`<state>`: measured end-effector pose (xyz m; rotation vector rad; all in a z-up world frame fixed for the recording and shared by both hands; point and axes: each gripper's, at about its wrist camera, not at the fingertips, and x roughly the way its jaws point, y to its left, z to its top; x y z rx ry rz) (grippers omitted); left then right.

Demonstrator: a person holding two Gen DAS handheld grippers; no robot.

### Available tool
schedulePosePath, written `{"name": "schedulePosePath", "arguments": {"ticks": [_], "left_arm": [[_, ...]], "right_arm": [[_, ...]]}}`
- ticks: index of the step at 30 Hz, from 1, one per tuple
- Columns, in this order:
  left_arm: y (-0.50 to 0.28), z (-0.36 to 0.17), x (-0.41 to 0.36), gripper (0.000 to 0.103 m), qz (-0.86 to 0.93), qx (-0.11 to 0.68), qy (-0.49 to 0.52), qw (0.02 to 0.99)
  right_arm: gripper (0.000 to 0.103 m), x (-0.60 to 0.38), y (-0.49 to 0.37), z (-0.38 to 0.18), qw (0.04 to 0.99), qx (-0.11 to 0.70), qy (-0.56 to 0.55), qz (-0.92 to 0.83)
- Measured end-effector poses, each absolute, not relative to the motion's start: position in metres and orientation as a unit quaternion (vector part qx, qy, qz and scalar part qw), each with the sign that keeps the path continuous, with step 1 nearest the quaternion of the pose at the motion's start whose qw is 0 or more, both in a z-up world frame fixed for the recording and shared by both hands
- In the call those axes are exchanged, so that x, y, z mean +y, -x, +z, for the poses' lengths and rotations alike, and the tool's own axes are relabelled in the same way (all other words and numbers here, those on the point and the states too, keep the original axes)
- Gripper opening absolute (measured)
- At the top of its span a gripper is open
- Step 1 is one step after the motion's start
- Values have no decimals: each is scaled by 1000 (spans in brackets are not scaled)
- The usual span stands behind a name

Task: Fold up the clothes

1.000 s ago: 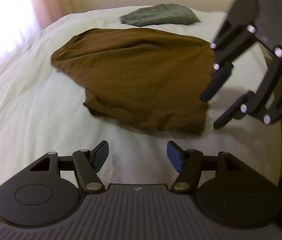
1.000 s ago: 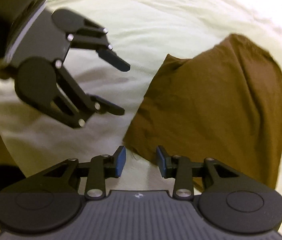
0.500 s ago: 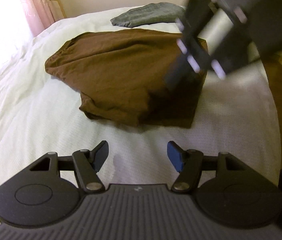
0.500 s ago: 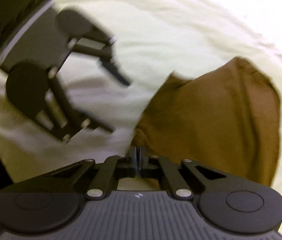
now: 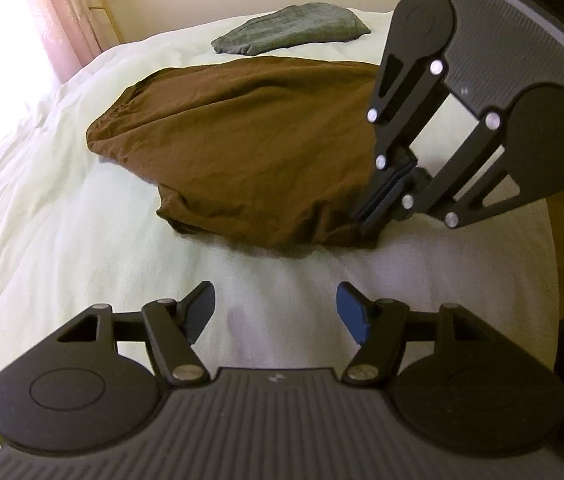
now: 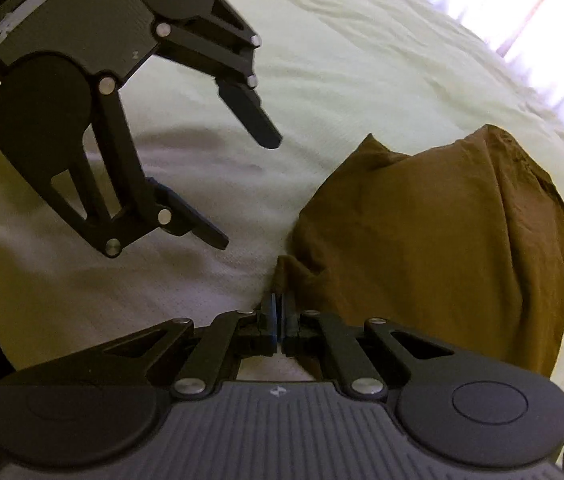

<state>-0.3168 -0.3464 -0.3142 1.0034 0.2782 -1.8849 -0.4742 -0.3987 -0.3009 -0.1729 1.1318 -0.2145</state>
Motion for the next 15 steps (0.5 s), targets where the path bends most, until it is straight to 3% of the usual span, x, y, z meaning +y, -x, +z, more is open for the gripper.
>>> {"name": "schedulePosePath", "arguments": {"ticks": [2,3,5,8,11,14,15], "left_arm": [[316,-315,-345,64,-770,115,-412,473],[316,-315,-345,64,-770,114,-412,473],[316,-314,-346,64,-771,112,-410,474],[316,-312,-348,65,-772,96,-411,476],[322,-314,-347,66,-777,46,-428,459],[333,-320,-345,67,-783,-30,-449,428],[337,-323,-344,67,-787,-60,-452,416]], "right_arm": [[6,-396,475,-299,832,539,81,-102],[19,-395,475,-300,829,545,82,-98],[32,-392,475,-300,824,552,89,-91],[34,-389,472,-304,815,561,120,-81],[30,-390,469,-313,811,563,141,-81],[4,-398,469,-310,816,559,121,-86],[4,-401,472,-303,821,553,110,-89]]}}
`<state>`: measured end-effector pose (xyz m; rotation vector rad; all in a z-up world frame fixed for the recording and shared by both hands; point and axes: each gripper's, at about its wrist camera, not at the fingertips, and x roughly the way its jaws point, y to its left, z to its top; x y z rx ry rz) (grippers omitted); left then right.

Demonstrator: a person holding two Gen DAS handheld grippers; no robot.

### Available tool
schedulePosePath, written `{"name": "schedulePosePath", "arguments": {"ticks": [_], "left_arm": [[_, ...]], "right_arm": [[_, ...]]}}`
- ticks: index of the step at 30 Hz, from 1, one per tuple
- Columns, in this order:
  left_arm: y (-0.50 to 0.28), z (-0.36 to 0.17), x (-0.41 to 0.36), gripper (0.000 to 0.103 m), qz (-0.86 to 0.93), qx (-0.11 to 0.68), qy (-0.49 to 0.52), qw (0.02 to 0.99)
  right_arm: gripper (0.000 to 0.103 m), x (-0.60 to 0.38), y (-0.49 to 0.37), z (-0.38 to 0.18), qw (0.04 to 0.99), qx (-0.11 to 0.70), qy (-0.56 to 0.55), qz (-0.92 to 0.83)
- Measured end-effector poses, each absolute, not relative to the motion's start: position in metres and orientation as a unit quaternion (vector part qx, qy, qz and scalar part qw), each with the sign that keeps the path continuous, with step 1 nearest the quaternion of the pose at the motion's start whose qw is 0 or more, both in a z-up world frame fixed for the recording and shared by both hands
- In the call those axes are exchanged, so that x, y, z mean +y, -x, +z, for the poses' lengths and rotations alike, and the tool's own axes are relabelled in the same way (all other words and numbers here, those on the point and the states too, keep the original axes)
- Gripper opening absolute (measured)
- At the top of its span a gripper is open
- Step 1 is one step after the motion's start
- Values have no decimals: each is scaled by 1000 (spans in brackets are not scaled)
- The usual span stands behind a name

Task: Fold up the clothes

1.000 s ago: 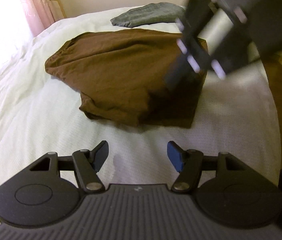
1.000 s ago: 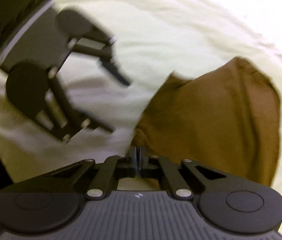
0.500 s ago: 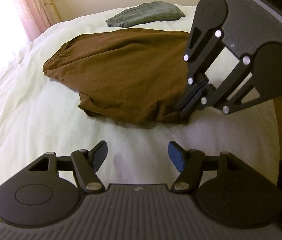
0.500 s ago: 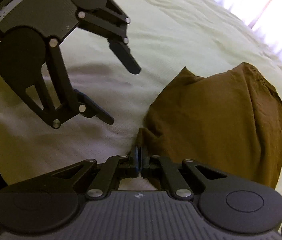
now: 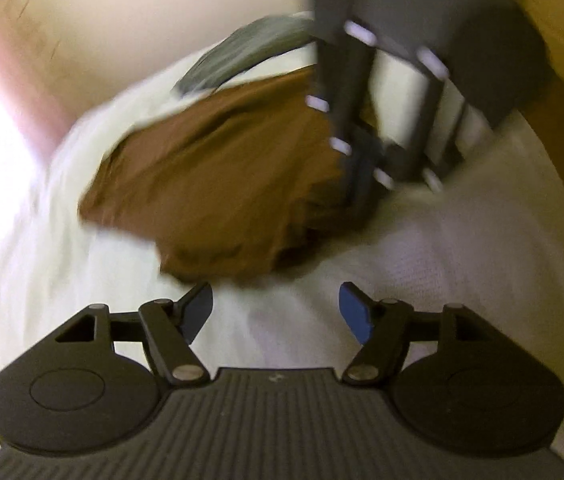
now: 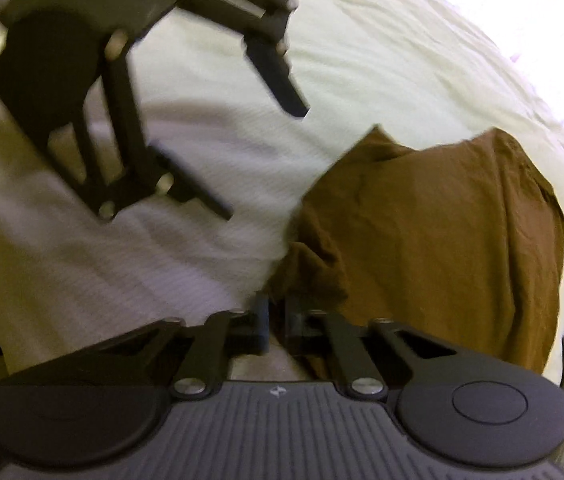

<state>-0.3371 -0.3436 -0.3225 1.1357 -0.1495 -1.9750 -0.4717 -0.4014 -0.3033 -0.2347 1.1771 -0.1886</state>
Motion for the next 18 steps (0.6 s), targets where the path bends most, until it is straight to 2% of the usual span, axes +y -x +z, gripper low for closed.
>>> {"name": "schedulePosePath", "arguments": {"ticks": [5,10,11,13,14,15,16,18], "left_arm": [[360,-335,-344,67,-795,-198,-444,363],[374,-336,-361,64,-793,-260,-427,348],[376,-336,-365,61,-798,-254,-428,340],[379,-334,-373,33,-807,-241,-431,324],[381,-334,-378,29,-809,-229,-436,320],[381,-333,-383,18,-812,-215,-441,317],[381,-333,-388,13,-814,-200,-445,314],[379,-329,-399,11,-821,-162,-448,314]], "right_arm": [[4,-418,483,-265,845,521,68,-101],[4,-430,491,-242,853,510,57,-97],[4,-431,492,-241,853,510,57,-94],[4,-433,495,-238,854,509,49,-90],[4,-435,497,-237,856,507,42,-91],[5,-436,499,-236,857,505,34,-92],[5,-439,501,-236,857,506,22,-95],[5,-443,509,-234,858,503,0,-105]]}}
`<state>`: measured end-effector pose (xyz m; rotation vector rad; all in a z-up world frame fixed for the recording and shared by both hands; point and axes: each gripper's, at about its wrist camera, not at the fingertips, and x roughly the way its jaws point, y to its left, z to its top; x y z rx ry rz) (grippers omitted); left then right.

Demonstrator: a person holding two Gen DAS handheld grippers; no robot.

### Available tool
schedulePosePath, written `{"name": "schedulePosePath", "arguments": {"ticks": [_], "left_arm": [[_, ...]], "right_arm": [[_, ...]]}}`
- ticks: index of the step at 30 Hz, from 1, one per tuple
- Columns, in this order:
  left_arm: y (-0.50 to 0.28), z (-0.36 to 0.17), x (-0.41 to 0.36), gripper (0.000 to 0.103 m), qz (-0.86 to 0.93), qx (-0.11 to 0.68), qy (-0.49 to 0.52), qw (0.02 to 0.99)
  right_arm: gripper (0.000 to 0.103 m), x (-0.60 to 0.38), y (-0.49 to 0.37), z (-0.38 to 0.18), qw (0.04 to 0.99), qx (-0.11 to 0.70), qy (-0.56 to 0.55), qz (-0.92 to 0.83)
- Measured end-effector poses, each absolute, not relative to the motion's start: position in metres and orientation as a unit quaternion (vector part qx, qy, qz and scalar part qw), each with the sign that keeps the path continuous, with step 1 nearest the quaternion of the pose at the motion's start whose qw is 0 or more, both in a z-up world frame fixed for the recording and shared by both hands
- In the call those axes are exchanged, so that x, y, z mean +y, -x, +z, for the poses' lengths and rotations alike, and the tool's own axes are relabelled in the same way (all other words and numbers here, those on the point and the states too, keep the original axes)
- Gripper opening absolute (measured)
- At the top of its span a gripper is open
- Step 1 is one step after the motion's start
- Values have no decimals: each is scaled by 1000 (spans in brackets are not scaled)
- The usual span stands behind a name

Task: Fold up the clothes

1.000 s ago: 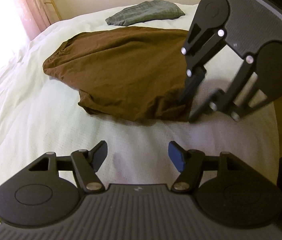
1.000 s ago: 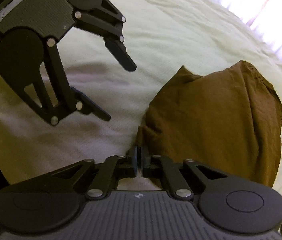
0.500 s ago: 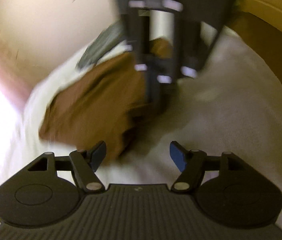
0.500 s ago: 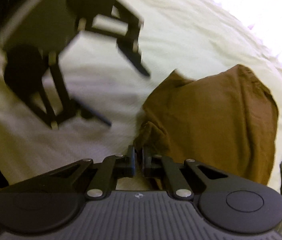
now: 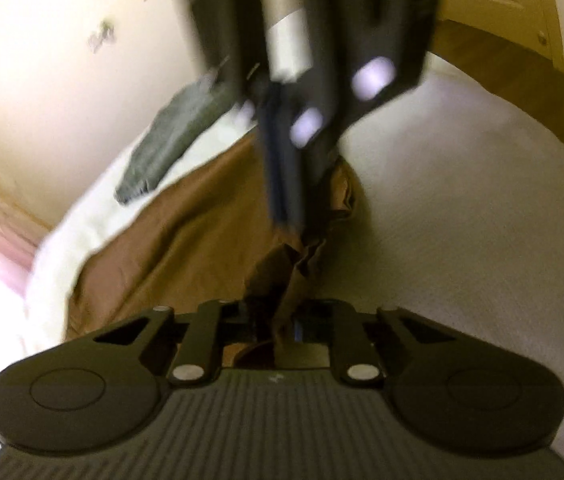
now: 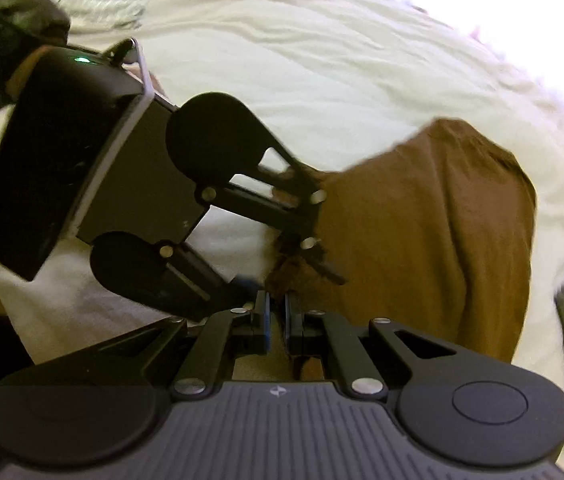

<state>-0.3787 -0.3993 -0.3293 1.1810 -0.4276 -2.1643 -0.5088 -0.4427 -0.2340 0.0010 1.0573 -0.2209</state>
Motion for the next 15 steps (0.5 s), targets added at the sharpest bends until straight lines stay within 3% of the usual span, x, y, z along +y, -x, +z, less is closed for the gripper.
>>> {"name": "schedulePosePath", "arguments": {"ticks": [1,2,3,5,11,14,15], "left_arm": [[376,-326,-407,11,-827,-128,-446,318],[372,-321,-417,11,-835,-82,-438,324],[366,-316,-428,11,-840,-35,-428,331],[355,-307,-448,11,-846,48,-408,341],[343,-290,-466,10,-849,92,-402,331],[347,-280,-466,9,-846,102,-406,330],[345,-278,-465,9,-845,108,-404,333]], "right_arm": [[5,-444,516,-232,859,499,-9,-112],[13,-444,523,-232,859,498,-10,-120],[28,-446,531,-233,856,499,-1,-131],[45,-448,546,-238,850,504,20,-153],[59,-458,561,-261,840,505,82,-181],[57,-459,559,-278,842,501,122,-160],[51,-462,558,-285,843,501,129,-151]]}}
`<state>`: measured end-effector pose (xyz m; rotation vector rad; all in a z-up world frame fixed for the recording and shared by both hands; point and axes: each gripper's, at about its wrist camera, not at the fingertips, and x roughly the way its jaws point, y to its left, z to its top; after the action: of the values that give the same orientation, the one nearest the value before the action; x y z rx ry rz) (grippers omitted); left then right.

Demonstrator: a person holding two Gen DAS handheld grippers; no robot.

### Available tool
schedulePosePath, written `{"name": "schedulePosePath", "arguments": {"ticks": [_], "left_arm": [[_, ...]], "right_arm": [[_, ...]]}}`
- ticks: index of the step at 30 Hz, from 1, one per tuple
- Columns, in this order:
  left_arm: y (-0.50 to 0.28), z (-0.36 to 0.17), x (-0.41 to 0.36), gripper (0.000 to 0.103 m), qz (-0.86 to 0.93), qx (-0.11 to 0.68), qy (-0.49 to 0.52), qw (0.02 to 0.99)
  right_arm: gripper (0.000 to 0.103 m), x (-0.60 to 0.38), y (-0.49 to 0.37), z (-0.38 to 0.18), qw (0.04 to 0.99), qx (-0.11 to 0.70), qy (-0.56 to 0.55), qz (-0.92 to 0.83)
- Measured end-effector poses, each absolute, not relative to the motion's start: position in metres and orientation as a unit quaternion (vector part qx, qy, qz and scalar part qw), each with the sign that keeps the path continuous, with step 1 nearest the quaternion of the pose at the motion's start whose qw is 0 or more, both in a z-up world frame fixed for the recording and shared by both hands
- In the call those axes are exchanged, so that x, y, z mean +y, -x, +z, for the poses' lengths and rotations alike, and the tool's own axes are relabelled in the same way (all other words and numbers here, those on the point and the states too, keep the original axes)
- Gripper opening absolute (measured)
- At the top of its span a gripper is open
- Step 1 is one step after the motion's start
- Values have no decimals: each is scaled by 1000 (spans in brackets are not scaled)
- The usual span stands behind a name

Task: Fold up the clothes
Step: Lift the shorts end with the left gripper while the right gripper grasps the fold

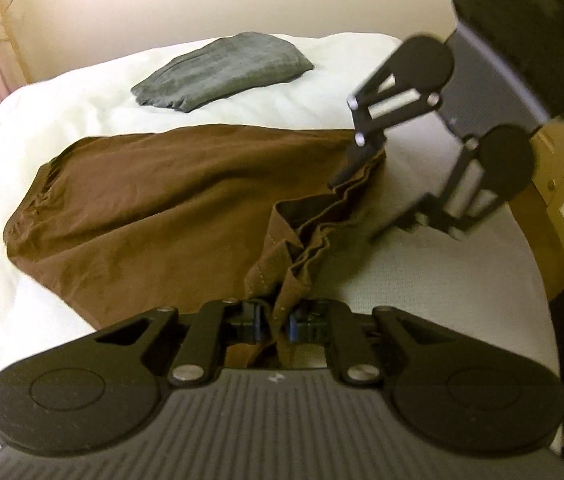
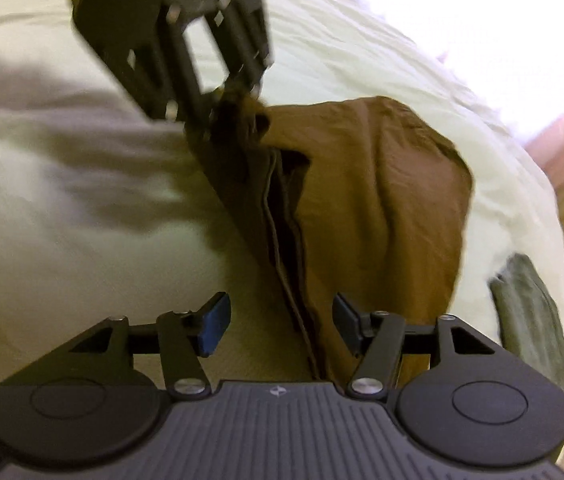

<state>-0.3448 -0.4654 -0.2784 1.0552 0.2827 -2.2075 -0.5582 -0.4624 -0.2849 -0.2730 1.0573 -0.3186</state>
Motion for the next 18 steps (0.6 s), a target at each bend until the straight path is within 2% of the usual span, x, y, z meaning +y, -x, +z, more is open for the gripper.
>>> {"name": "schedulePosePath", "arguments": {"ticks": [1,3,5,10,12,18], "left_arm": [[343,-278,-467,9,-845,115,-402,335],[341,-279,-468,9,-842,126,-400,339],[339,-279,-469,9,-840,135,-398,344],[337,-279,-471,8,-834,149,-398,352],[338,-276,-469,7,-832,152,-401,352],[336,-249,-435,3,-823,181,-408,353]], "right_arm": [[46,-466,562,-290,839,505,139,-148],[26,-474,573,-300,829,516,158,-145],[15,-482,588,-308,818,522,194,-143],[14,-498,624,-321,786,525,300,-126],[3,-507,628,-322,782,535,293,-126],[4,-509,629,-286,799,541,239,-109]]}}
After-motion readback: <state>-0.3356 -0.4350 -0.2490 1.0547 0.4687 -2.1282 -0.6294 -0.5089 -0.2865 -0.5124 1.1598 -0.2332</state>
